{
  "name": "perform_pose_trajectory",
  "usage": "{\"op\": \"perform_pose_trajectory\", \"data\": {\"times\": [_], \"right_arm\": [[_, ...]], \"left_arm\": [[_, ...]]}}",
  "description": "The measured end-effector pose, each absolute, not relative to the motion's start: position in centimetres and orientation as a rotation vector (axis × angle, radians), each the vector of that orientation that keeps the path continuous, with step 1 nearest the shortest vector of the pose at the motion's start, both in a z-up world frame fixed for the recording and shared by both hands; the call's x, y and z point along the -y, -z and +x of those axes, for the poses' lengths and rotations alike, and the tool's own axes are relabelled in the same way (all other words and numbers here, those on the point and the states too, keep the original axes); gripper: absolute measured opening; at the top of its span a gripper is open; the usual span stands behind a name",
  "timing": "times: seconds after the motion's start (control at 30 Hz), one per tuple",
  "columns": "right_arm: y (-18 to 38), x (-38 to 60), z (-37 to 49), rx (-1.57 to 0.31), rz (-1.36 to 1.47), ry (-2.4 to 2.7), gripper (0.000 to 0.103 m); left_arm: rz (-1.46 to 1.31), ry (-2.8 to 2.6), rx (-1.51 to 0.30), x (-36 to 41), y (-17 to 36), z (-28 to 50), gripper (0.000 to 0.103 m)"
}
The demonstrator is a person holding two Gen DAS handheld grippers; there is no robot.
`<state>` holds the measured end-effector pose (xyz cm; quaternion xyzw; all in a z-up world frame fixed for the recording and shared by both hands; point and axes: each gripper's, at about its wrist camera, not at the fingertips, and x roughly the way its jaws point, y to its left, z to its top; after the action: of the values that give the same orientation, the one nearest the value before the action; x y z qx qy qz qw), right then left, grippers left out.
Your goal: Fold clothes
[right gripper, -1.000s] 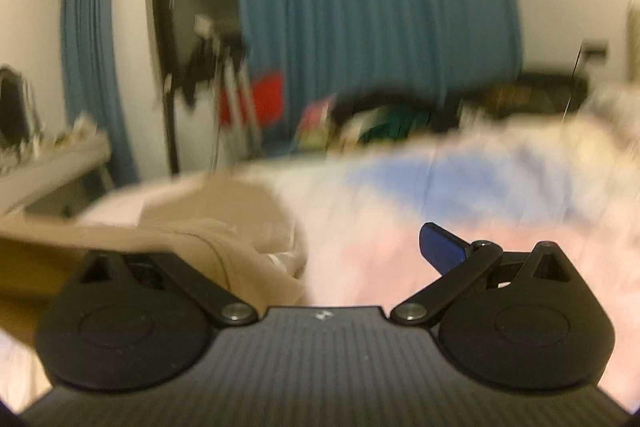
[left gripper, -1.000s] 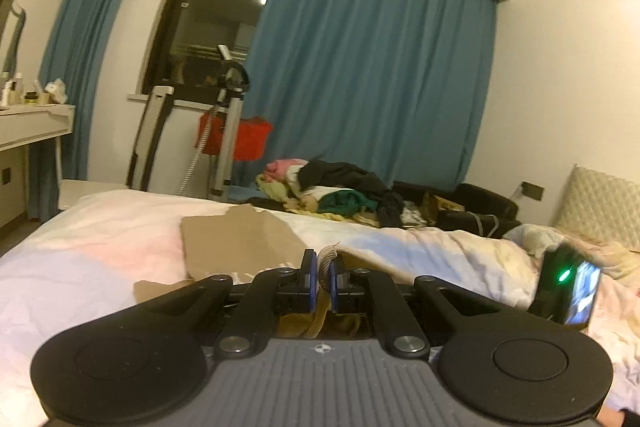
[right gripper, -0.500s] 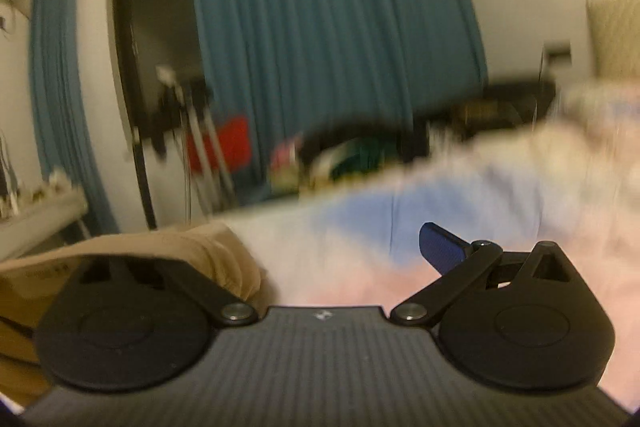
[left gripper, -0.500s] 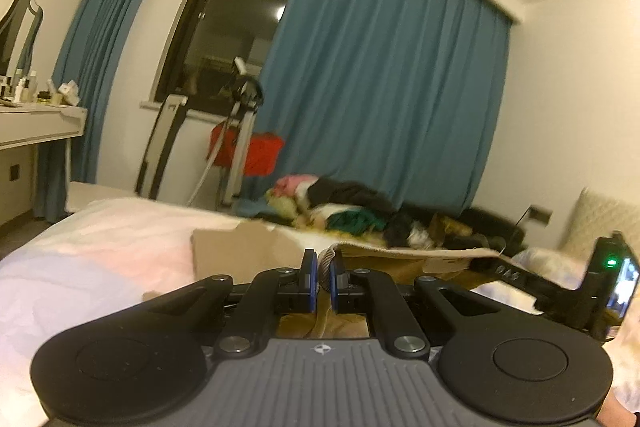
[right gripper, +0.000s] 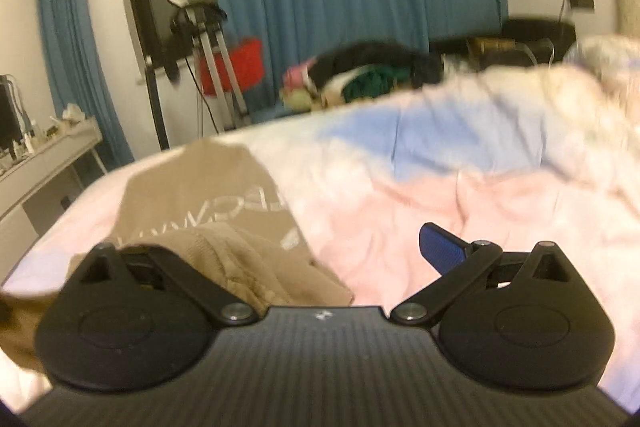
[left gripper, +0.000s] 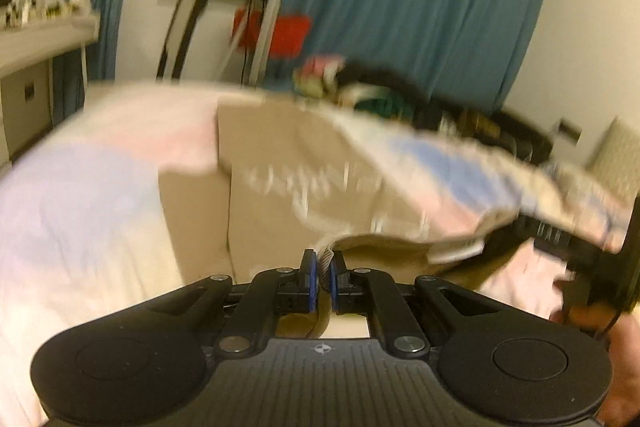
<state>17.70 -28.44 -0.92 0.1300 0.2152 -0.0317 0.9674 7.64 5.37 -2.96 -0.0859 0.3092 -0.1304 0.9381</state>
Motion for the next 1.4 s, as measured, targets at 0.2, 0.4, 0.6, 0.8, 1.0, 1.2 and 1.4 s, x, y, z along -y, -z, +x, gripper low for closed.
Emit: {"op": "perform_pose_trajectory", "data": {"times": [0.2, 0.4, 0.6, 0.8, 1.0, 1.2, 1.4], "right_arm": [[1.2, 27.3, 17.5, -0.433, 0.242, 0.045, 0.103], [0.7, 27.2, 17.4, -0.402, 0.226, 0.05, 0.103], [0.3, 27.5, 16.9, -0.319, 0.194, 0.121, 0.103], [1.5, 27.6, 17.3, -0.361, 0.122, 0.169, 0.103], [4.5, 27.9, 18.2, -0.573, 0.104, 0.172, 0.103], [-4.8, 27.4, 17.1, -0.368, 0.061, 0.186, 0.103], [-20.6, 26.2, 15.6, -0.117, 0.02, 0.107, 0.103]], "left_arm": [[-0.168, 0.303, -0.756, -5.0, 6.2, 8.2, 0.028], [-0.119, 0.263, -0.757, -2.9, 7.8, 8.9, 0.046], [0.103, 0.136, -0.797, -1.4, 9.6, 8.7, 0.047], [0.136, -0.094, -0.556, -3.1, 7.0, 7.1, 0.056], [-0.022, -0.146, -0.476, -5.6, 4.6, 6.3, 0.059], [-0.128, -0.117, -0.344, -7.0, -1.4, 4.4, 0.059], [-0.179, -0.148, -0.098, -8.6, -15.2, 3.8, 0.059]]}}
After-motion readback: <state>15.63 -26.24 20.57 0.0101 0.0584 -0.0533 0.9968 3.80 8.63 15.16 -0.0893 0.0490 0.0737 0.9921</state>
